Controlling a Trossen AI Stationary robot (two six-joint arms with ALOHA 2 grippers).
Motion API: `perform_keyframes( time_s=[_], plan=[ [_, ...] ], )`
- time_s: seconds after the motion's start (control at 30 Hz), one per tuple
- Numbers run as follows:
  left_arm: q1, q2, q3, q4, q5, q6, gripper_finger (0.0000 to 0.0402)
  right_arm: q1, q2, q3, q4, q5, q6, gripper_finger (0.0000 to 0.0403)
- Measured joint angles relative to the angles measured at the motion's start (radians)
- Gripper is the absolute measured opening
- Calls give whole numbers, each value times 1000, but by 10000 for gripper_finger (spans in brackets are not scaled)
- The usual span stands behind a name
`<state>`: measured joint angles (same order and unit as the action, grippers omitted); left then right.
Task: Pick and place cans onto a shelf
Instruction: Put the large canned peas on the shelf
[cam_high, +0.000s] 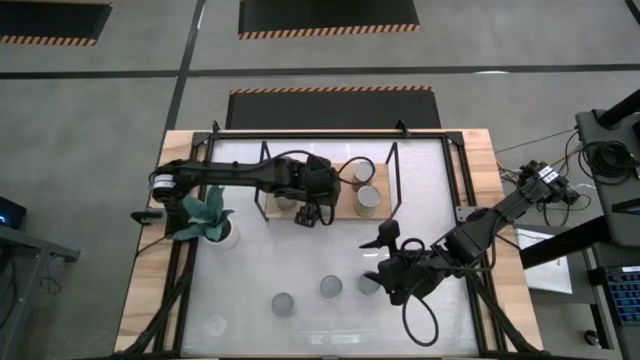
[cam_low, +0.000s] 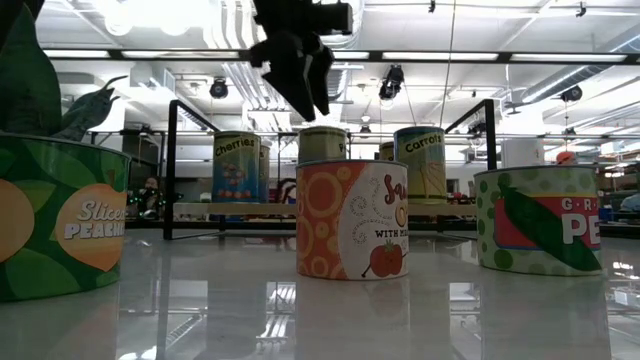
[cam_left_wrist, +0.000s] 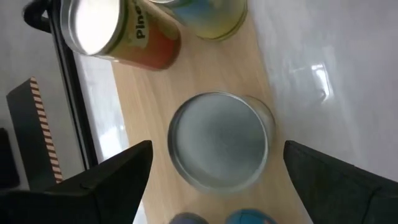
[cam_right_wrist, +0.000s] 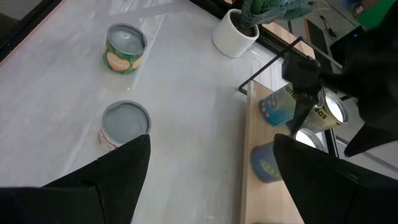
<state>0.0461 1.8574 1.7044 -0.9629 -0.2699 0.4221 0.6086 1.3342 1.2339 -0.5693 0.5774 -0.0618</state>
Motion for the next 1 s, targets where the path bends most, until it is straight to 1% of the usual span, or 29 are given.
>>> perform_keyframes(
  time_s=[0.13, 0.2, 0.27, 0.43, 0.53, 0.57, 0.63, 0.7, 0.77, 0.9, 1.0],
  plan=[
    [-35, -44, -2, -27, 0, -86, 334, 0, 0, 0, -3, 0, 14, 325],
    [-71, -80, -32, -25, -2, -122, 320, 0, 0, -2, -3, 0, 24, 325],
    [-119, -116, -78, 6, -29, -155, 303, 0, 0, -9, -7, -1, 28, 325],
    [-254, -202, -246, 213, -173, -255, 241, 0, 0, -22, -7, 0, 28, 325],
    [-314, -222, -346, 348, -287, -306, 201, -7, 0, -25, -3, 0, 28, 325],
    [-327, -222, -379, 406, -331, -316, 187, -13, 0, -25, 9, 5, 32, 325],
    [-343, -222, -439, 523, -398, -334, 158, -27, 0, -25, 33, 54, 51, 325],
    [-346, -222, -500, 638, -402, -350, 128, -41, 0, -19, 35, 119, 63, 325],
    [-344, -222, -568, 748, -378, -361, 97, -56, 0, -15, 36, 161, 62, 325],
    [-330, -222, -667, 902, -369, -364, 40, -115, 0, 1, 35, 147, 38, 325],
    [-315, -223, -702, 936, -369, -387, 8, -194, 0, 35, 36, 112, 19, 325]
  ],
)
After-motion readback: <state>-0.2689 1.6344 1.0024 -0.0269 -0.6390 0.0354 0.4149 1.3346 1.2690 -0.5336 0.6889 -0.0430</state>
